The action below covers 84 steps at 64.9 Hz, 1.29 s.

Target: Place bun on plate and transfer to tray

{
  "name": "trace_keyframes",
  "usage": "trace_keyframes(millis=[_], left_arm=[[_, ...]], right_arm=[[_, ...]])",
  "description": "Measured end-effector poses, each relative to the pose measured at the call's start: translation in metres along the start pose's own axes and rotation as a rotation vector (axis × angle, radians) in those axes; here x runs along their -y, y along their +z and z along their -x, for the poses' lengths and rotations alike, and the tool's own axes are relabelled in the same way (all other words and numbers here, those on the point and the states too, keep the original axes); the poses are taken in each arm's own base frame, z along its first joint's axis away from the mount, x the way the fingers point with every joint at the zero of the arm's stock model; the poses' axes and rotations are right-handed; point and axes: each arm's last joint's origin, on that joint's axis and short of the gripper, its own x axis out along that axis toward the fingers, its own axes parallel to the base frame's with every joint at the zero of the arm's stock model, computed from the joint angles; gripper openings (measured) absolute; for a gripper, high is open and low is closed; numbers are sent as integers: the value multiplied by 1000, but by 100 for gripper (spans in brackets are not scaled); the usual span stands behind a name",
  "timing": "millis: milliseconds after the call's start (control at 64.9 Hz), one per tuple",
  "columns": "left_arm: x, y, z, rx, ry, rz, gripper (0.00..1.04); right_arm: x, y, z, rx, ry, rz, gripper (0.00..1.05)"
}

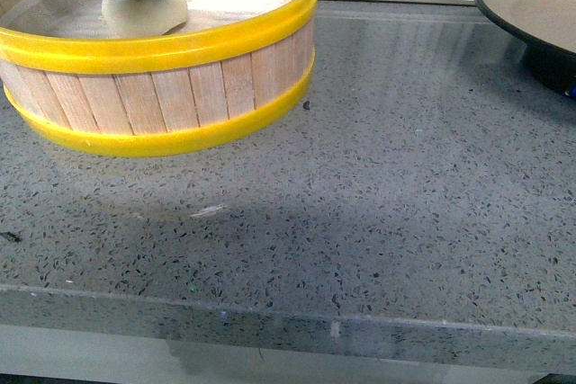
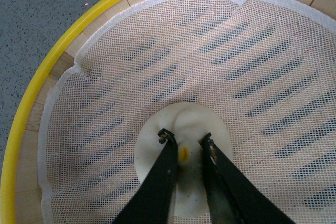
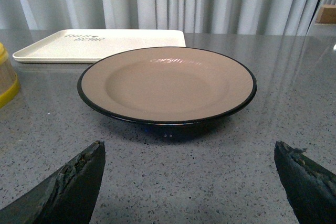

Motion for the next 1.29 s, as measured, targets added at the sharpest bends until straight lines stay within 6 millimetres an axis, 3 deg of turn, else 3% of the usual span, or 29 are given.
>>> trace_keyframes(millis=[77, 539, 770, 894, 1032, 1109, 1217, 1294], left_arm=[[0, 0, 0, -1, -3, 2, 4], [-9, 11, 8, 20, -5, 14, 4], [-25, 50, 36, 121, 21, 24, 4], [-21, 77, 57, 198, 12, 7, 4], [2, 110, 83, 316, -58, -24, 4], [28, 125, 94, 373, -125, -59, 4], [69, 136, 95, 408, -209, -115, 4], [103, 139, 85, 403, -264, -164, 4]], right_arm=[[0, 0, 0, 0, 0, 0, 96], [0, 0, 0, 0, 0, 0, 96], [0, 0, 0, 0, 0, 0, 96], [0, 0, 0, 0, 0, 0, 96], [0, 0, 0, 0, 0, 0, 96], [0, 0, 0, 0, 0, 0, 96], [0, 0, 0, 0, 0, 0, 96], [0, 0, 0, 0, 0, 0, 96]])
